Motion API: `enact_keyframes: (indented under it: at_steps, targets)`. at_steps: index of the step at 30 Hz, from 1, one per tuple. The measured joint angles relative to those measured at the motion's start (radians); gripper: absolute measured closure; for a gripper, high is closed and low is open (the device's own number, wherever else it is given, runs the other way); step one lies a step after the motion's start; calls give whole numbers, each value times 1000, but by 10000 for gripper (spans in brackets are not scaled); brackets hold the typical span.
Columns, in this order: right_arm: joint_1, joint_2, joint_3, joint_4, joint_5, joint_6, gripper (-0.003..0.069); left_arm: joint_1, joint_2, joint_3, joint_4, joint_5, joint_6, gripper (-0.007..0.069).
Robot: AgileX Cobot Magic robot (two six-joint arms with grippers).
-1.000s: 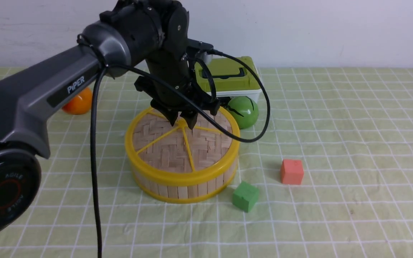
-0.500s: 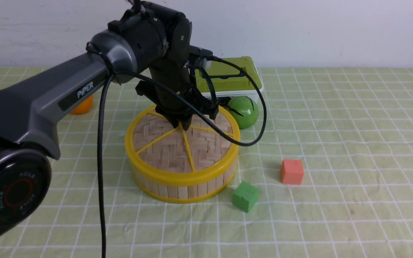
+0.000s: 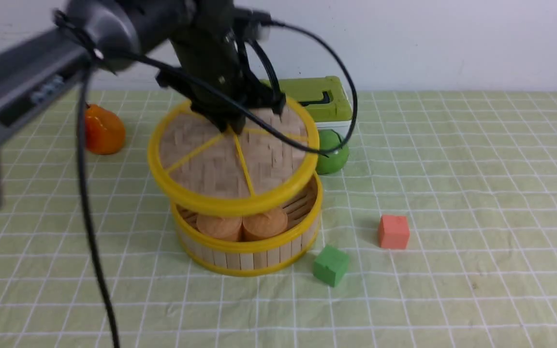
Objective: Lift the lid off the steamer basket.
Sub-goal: Use the left arm to place the steamer lid on the table
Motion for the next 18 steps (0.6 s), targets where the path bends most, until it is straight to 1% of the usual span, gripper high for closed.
enact_keyframes:
  at_steps: [1,2,5,7,11,12,14,15,17,18]
  targets:
    - [0,0,0,0,0,0,417,0,-19,0,10,1,0,510]
    - [0,0,0,0,0,0,417,0,-93,-3,55,21,0,510]
    - [0,0,0,0,0,0,417,22,-182,-4,127,55,0,510]
    - [0,0,0,0,0,0,417,87,-241,24,144,55,0,510]
    - [0,0,0,0,0,0,417,232,-284,143,125,54,-9,510]
    - [0,0,0,0,0,0,417,325,-287,244,94,24,-25,510]
    - [0,0,0,0,0,0,417,414,-280,355,60,-56,-42,510]
    - [0,0,0,0,0,0,417,449,-271,415,41,-108,-50,510]
    - [0,0,0,0,0,0,417,478,-258,484,24,-167,-62,510]
    - [0,0,0,0,0,0,417,514,-228,564,-3,-268,-71,510]
